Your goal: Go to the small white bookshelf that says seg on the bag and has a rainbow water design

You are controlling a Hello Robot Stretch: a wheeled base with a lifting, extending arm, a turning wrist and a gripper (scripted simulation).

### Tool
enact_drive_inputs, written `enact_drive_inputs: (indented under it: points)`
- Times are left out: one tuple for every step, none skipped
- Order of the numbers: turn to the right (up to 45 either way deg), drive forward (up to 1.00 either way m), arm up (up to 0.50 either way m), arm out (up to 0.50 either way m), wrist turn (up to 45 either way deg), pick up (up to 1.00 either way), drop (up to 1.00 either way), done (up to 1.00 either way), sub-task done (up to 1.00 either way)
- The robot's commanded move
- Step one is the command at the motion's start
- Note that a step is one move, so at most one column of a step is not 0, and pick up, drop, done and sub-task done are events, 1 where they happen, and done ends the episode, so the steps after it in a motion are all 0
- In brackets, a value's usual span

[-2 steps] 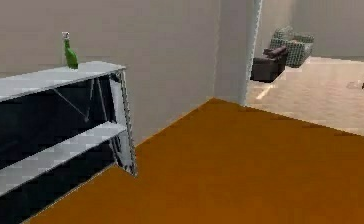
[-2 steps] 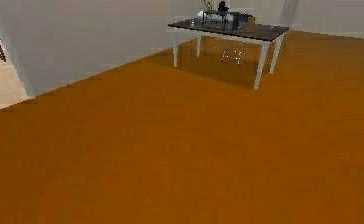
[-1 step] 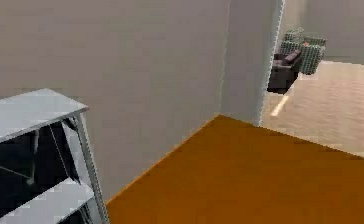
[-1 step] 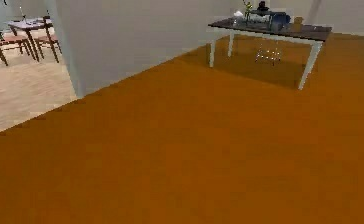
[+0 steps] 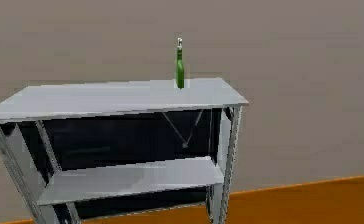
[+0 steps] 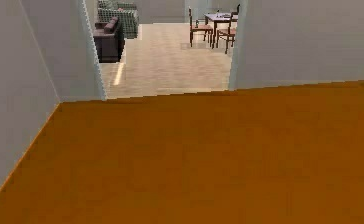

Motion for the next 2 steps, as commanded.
enact_drive_inputs:
  points:
    - [-15.0, 0.0, 0.0, 0.0, 0.0, 0.0, 0.0, 0.0, 0.0]
    - [0.0, 0.0, 0.0, 0.0, 0.0, 0.0, 0.0, 1.0, 0.0]
